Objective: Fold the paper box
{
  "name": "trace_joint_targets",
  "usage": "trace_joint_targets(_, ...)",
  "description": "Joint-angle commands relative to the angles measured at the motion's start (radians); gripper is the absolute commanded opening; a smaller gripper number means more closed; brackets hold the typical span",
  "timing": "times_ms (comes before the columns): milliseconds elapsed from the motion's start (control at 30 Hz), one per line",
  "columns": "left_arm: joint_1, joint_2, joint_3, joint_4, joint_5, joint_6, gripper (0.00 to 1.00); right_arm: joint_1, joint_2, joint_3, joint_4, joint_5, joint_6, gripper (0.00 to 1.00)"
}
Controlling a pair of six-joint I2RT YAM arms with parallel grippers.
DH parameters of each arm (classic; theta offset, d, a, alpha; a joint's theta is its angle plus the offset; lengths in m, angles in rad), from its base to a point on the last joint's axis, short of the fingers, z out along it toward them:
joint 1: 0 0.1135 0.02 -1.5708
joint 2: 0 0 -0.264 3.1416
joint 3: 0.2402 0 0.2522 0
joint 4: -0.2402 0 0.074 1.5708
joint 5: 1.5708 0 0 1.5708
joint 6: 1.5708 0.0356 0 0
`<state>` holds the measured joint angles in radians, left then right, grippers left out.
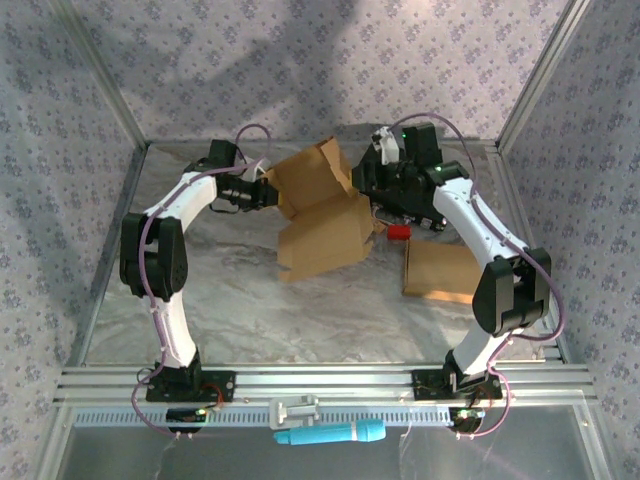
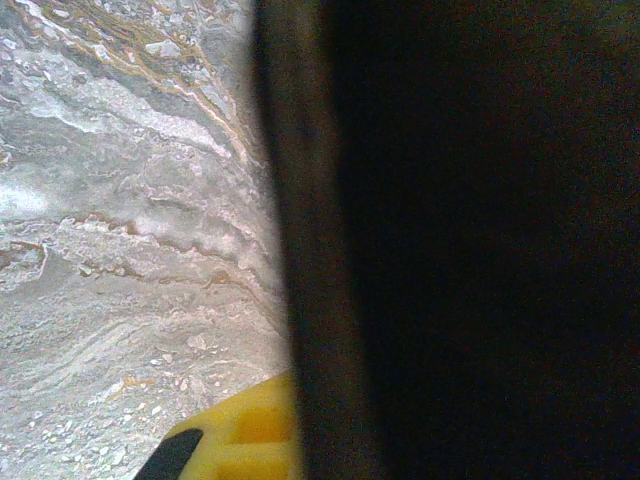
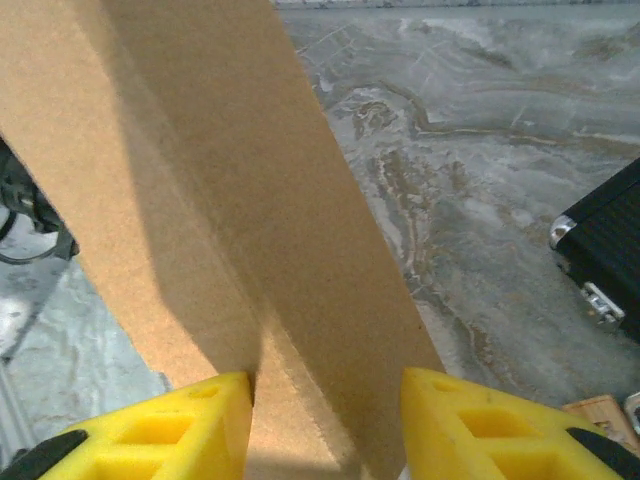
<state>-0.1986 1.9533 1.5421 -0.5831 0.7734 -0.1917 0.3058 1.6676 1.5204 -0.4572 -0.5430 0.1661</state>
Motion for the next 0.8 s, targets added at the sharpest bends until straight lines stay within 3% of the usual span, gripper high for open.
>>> trace_joint_targets(0, -0.01, -0.03, 0.014, -0.041, 0.019, 0.033, 0.0, 0.042, 0.003, 0.077, -0.083, 0.115, -0.102, 0.46)
trace_joint_targets(367, -0.045, -0.051, 0.019, -0.144, -0.201, 0.072, 0.0, 0.133, 0.091, 0.138, -0.165, 0.404, -0.18, 0.44)
trace_joint_targets(567, -0.075, -0.082, -0.05, -0.183, -0.295, 0.105, 0.0, 0.15, 0.083, 0.0, -0.088, 0.354, -0.146, 0.4)
trace_joint_targets(767, -0.087, -0.128, -0.151, -0.12, -0.388, 0.103, 0.0, 0.179, 0.09, -0.099, -0.015, 0.359, -0.113, 0.38)
